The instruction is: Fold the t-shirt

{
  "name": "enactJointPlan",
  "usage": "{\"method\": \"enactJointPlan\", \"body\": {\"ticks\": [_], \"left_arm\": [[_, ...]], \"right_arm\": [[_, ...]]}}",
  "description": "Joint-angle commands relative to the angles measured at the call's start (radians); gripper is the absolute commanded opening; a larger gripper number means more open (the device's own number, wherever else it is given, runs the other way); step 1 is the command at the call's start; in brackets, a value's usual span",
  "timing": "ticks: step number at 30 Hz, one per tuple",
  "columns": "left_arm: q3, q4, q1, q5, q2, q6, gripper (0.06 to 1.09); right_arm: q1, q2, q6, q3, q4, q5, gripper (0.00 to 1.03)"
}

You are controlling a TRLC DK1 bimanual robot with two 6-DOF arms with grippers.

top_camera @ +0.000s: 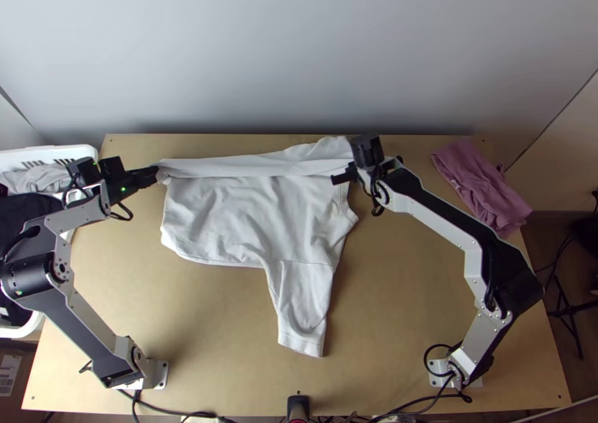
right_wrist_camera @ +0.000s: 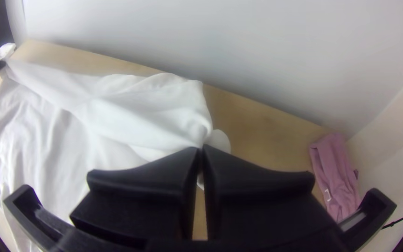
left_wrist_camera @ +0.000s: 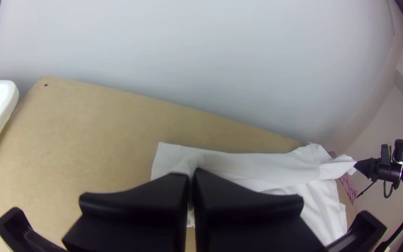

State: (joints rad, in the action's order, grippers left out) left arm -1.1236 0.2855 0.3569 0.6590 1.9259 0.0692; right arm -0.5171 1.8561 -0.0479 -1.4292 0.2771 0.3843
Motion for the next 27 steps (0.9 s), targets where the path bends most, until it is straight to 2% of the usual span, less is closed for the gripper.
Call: {"method": "enactJointPlan", "body": {"ticks": [1, 10, 14, 18, 19, 21, 23, 24, 25, 27], "left_arm": [[-0.007, -0.011, 0.028, 0.008, -0.001, -0.006, 0.1], [0.022, -0.022, 0.031, 0.01, -0.013, 0.023, 0.1], [0.059, -0.022, 0.028, 0.01, -0.027, 0.021, 0.1], [0.102, -0.025, 0.017, 0.013, -0.053, 0.012, 0.11], [0.108, -0.025, 0.016, 0.013, -0.061, 0.009, 0.16], [0.111, -0.037, 0.017, 0.019, -0.076, 0.009, 0.38], [0.107, -0.082, 0.024, 0.045, -0.09, -0.009, 0.61], [0.105, -0.101, 0.024, 0.047, -0.099, -0.023, 0.77], [0.1, -0.114, 0.022, 0.045, -0.104, -0.026, 0.87], [0.084, -0.144, 0.02, 0.045, -0.108, -0.028, 0.98]], "right_arm": [[0.022, -0.031, -0.003, -0.004, 0.013, -0.022, 0.03], [0.057, -0.041, -0.083, -0.209, 0.238, -0.144, 0.03], [0.026, -0.046, -0.102, -0.194, 0.306, -0.188, 0.03], [-0.006, -0.023, -0.102, -0.114, 0.31, -0.19, 0.03], [-0.004, -0.009, -0.102, -0.099, 0.306, -0.19, 0.03], [0.014, 0.041, -0.106, -0.091, 0.3, -0.19, 0.03], [0.028, 0.086, -0.122, -0.096, 0.304, -0.197, 0.14], [0.031, 0.098, -0.124, -0.091, 0.31, -0.219, 0.26], [0.032, 0.101, -0.125, -0.08, 0.31, -0.225, 0.45], [0.032, 0.109, -0.125, -0.073, 0.303, -0.225, 0.86]]}}
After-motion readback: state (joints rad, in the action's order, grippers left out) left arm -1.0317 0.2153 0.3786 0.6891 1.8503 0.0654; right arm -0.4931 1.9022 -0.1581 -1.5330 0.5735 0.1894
